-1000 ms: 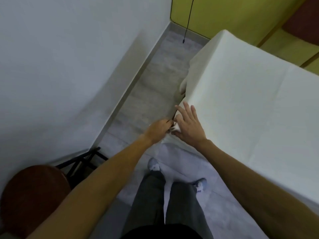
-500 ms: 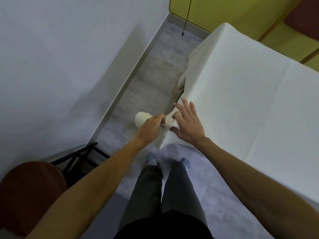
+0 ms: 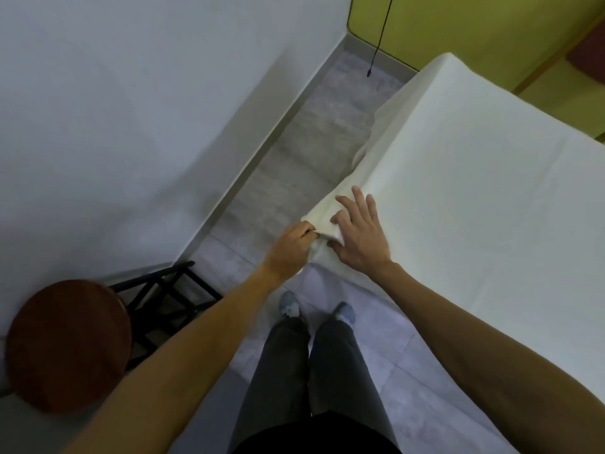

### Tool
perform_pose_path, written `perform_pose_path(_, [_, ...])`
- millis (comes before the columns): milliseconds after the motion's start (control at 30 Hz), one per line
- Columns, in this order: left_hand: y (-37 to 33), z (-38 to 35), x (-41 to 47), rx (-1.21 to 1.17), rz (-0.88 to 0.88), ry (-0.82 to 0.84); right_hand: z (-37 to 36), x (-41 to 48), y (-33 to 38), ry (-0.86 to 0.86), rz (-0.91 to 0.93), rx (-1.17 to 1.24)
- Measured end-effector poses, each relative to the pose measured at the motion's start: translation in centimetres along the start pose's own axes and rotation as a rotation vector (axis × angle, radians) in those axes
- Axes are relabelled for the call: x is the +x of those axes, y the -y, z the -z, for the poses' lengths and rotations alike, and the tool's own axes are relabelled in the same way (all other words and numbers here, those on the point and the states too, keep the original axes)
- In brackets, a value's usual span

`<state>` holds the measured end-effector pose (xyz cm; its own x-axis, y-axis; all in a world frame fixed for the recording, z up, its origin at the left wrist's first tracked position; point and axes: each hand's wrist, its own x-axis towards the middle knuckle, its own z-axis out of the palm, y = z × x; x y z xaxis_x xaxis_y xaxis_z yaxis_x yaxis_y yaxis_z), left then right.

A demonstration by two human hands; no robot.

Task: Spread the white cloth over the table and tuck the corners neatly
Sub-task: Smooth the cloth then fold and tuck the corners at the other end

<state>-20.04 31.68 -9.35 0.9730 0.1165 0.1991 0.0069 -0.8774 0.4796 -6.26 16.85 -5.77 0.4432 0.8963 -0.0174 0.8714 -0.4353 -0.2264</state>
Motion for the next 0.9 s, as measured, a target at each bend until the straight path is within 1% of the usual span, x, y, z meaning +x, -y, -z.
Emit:
perform_pose_path(67, [-0.2,-0.7,0.2,-0.016,0.074,-0.006,0.0,0.0,-0.1,-0.007,0.002,0.009])
perform_pose_path(167, [-0.3,-1.3,0.6,0.012,0.102,-0.037,-0.3,0.0,-0.2,-0.022,0.009,0.007])
perform_pose_path(333, [0.0,-1.7,0.8,-0.102,0.249,-0.098,-0.5,0.0,-0.2,-0.01,0.013,-0.012])
perform_pose_path(467, [-0.1,-1.8,1.5,-0.069,0.158,-0.055,-0.6,0.1,-0.3,-0.011,0.012,-0.027])
perform_pose_path(633, [1.1,-1.8,2.0,0.027,0.037,0.082,-0.7,0.1,-0.3,-0.026,0.012,-0.034])
perform_pose_path(700, [1.3,-1.5,1.8,0.022,0.039,0.142,-0.8,0.1,-0.3,-0.028,0.01,-0.033])
perform_pose_path(767, [1.8,-1.0,1.5,0.05,0.058,0.168,-0.8,0.0,-0.3,-0.024,0.01,-0.037])
perform_pose_path(900, [2.5,0.6,1.7,-0.026,0.125,0.117,-0.3,-0.1,0.0,-0.006,0.005,-0.035])
